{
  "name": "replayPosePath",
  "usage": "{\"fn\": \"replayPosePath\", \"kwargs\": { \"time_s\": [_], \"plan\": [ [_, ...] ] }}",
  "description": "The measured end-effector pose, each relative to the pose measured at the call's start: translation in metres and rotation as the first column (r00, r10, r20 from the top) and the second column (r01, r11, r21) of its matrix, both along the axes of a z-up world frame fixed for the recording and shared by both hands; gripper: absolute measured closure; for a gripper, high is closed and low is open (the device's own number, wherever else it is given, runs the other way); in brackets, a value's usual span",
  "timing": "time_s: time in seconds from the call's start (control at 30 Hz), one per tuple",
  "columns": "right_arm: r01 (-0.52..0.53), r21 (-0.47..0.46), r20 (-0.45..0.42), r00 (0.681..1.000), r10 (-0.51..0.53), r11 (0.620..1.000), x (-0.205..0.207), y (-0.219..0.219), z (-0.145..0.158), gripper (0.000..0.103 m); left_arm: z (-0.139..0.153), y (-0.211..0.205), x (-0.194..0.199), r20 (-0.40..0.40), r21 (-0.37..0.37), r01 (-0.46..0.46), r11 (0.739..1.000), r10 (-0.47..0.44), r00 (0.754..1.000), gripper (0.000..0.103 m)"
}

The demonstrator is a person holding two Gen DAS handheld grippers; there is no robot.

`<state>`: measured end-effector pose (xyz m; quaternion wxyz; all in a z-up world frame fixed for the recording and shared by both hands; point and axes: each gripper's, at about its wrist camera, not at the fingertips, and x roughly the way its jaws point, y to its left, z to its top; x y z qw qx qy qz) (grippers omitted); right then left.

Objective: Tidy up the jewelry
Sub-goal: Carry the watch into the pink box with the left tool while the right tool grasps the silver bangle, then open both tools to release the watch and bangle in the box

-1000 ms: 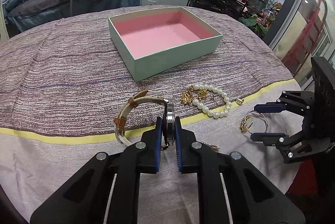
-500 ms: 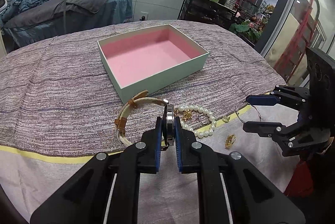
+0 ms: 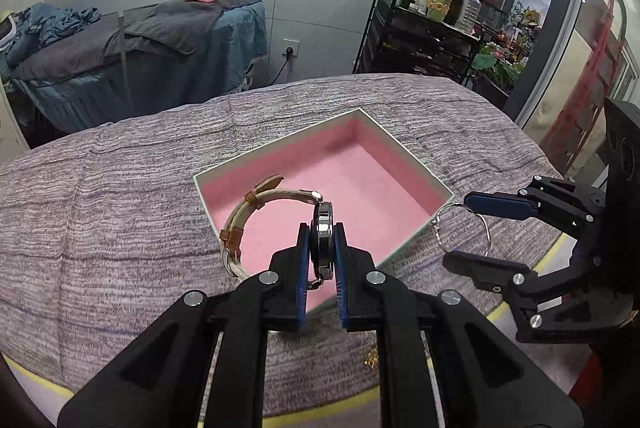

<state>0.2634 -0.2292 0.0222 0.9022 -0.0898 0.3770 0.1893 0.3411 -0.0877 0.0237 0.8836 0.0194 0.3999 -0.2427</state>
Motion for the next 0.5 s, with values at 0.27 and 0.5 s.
{"fn": "replayPosePath", "kwargs": {
  "time_s": [0.27, 0.5],
  "plan": [
    [0.001, -0.075, -0.056, 0.998, -0.005, 0.997, 0.064, 0.019, -0.021, 0.051, -0.026, -0.023, 0.064, -0.128, 0.033, -0.018, 0.999, 0.022, 0.992, 0.091],
    [-0.020, -0.122, -0.117, 0.993, 0.005, 0.992, 0.090, 0.035, -0.040, 0.051, -0.050, -0.030, 0.087, -0.210, 0.052, -0.046, 0.998, 0.056, 0.976, 0.091]
  ]
}}
